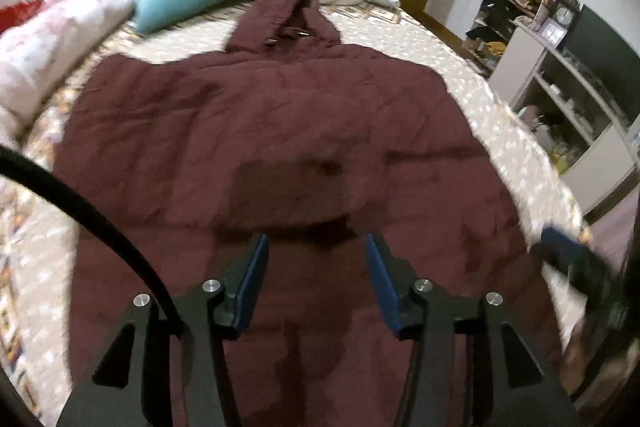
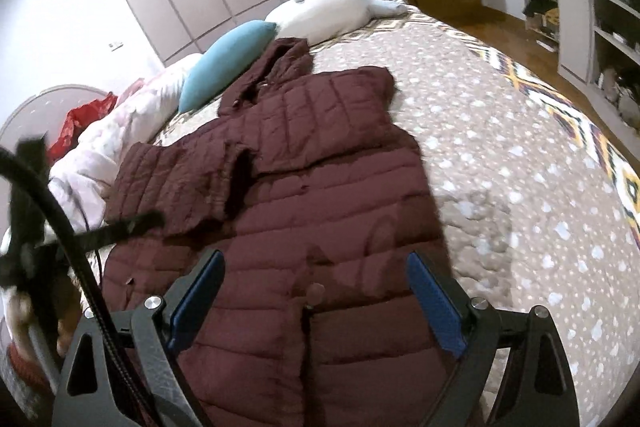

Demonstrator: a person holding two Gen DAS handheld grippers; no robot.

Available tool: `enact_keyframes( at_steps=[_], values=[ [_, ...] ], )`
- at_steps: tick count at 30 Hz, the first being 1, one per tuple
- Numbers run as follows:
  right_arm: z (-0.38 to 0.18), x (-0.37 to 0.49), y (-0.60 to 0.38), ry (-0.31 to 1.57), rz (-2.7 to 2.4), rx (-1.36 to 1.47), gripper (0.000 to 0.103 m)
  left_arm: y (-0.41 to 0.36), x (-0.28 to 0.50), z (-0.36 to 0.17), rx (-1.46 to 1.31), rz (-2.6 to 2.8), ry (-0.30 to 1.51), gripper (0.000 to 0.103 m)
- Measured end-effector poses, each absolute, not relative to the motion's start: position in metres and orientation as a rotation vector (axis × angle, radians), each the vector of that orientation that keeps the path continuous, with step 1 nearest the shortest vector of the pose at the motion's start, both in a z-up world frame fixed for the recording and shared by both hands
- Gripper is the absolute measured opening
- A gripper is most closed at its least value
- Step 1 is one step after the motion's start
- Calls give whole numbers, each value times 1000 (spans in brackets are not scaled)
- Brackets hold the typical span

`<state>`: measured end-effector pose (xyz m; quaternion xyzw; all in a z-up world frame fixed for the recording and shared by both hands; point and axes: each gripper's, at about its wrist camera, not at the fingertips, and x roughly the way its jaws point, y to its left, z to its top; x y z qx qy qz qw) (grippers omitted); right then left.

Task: Fold large clothes

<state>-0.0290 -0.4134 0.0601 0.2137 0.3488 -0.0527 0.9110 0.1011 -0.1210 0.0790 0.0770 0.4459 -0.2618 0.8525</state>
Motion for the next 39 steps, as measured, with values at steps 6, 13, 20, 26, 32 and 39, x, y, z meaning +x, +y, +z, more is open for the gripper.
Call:
enact_keyframes(
  at_steps=[6, 13, 20, 26, 32, 39],
  values=[
    [64, 21, -376, 769, 3, 369, 95, -49, 65, 89, 207, -350, 814, 61],
    [35, 105, -350, 867, 19, 387, 95, 11, 37, 92, 181, -214, 752, 64],
    [33, 143, -333, 967, 34, 378, 25, 35, 33, 84, 247, -117, 712, 64],
    [126, 136, -342, 801, 20, 198, 23, 46, 43, 78, 203, -86, 723, 65],
    [124, 162, -407, 819, -192, 173, 23, 44, 49, 64, 199, -85, 754, 65],
    [36, 174, -458, 982, -271, 301, 35, 44, 63, 37, 195, -69, 812, 66]
  ],
)
